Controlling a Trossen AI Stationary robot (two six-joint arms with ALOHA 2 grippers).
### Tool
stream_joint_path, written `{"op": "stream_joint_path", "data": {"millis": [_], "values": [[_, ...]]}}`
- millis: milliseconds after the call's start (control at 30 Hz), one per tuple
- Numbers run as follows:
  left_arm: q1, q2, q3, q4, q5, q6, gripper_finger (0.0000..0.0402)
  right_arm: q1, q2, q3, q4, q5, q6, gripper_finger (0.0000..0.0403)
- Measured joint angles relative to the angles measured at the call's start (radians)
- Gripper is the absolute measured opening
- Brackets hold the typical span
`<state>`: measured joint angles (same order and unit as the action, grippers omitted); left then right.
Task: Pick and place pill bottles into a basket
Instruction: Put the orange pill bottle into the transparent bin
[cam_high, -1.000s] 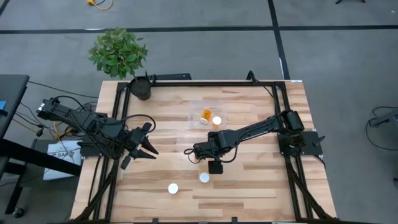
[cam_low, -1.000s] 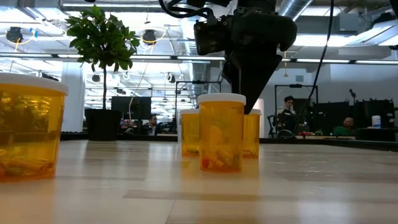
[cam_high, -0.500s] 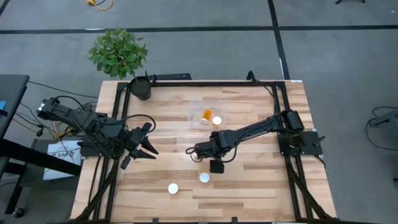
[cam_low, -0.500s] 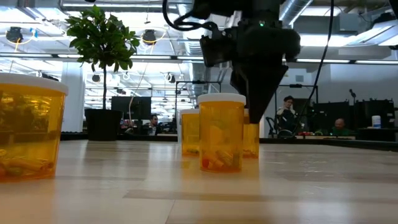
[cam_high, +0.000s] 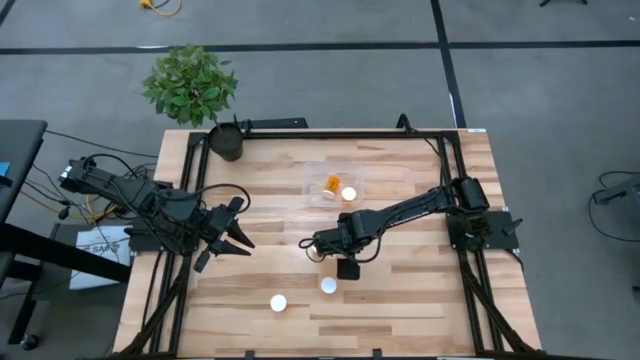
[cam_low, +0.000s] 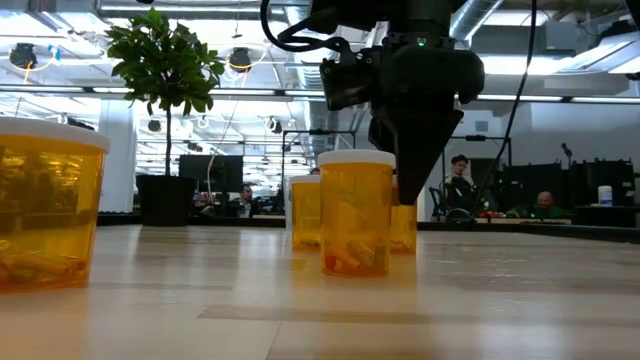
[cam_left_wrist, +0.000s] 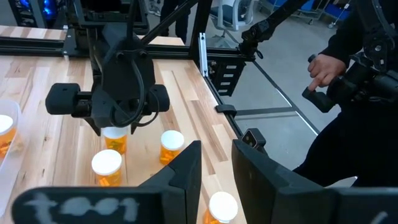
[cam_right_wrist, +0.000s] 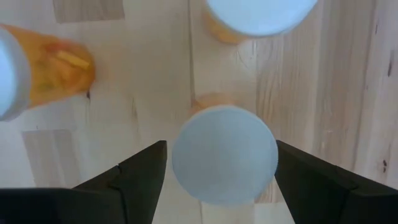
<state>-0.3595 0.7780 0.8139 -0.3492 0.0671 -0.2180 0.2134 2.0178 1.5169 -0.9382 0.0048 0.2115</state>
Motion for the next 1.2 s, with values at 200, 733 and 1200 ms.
{"op": "stream_joint_path", "data": {"millis": [200,733,1200], "values": [[0.0,0.0,0.0,0.0,0.0,0.0,0.0077,0.0,0.0,0.0,0.004,0.0,0.0,0.0278],[0.0,0.0,0.0,0.0,-0.001,0.001,0.0077,0.0,0.0,0.0,0.004,-0.007,0.0,0.0218],[0.0,0.0,0.0,0.0,-0.002,0.0,0.0077,0.0,0.0,0.0,0.0,-0.033,0.024,0.0229]]}}
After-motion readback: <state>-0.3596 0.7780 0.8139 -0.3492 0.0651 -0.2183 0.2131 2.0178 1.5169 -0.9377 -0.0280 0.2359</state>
